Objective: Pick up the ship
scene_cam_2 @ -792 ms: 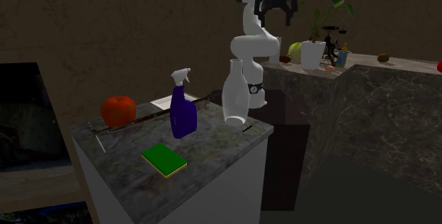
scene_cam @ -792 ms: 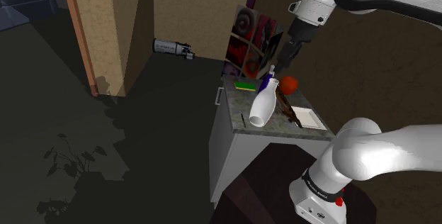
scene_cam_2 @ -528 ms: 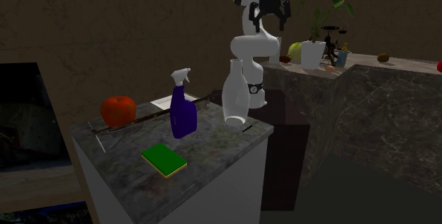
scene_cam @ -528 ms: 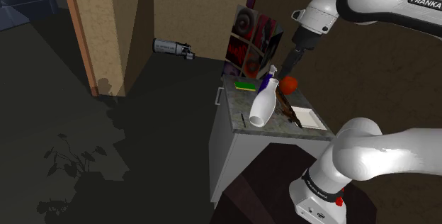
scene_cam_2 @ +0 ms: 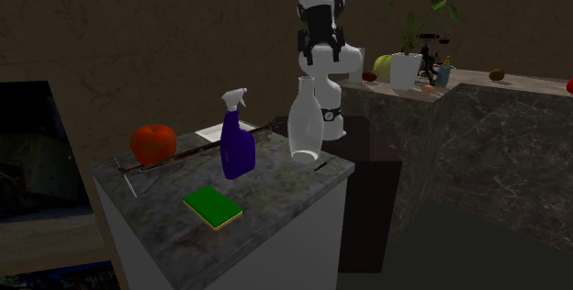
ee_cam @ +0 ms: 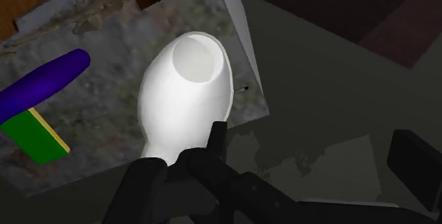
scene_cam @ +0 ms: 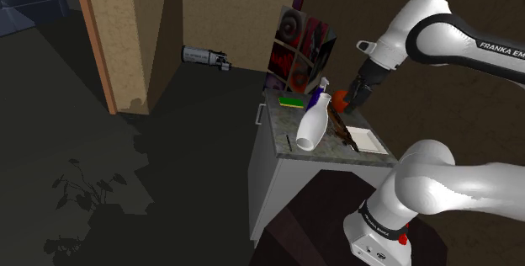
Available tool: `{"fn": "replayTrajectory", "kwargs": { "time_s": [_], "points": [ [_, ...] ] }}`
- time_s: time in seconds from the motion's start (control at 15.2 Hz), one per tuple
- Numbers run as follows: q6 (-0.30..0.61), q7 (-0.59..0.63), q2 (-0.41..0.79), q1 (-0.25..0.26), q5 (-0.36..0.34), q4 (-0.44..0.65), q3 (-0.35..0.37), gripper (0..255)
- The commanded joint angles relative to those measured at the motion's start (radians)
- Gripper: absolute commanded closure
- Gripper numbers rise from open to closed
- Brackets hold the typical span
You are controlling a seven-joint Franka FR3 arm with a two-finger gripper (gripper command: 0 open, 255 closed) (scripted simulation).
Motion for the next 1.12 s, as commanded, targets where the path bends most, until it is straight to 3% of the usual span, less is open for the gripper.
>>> {"fn": "replayTrajectory", "kwargs": {
  "time_s": [0.0,0.53,0.73,0.92,1.06],
  "points": [
    [0.034,-0.107,-0.032,-0.013,-0.052,-0.052,-0.080,0],
    [0.213,-0.516,0.027,-0.026,-0.257,-0.128,-0.441,0],
    [0.296,-0.670,0.106,0.017,-0.318,-0.109,-0.595,0],
    [0.379,-0.821,0.194,0.104,-0.359,-0.066,-0.761,0],
    [0.408,-0.848,0.216,0.128,-0.371,-0.063,-0.804,0]
  ]
}}
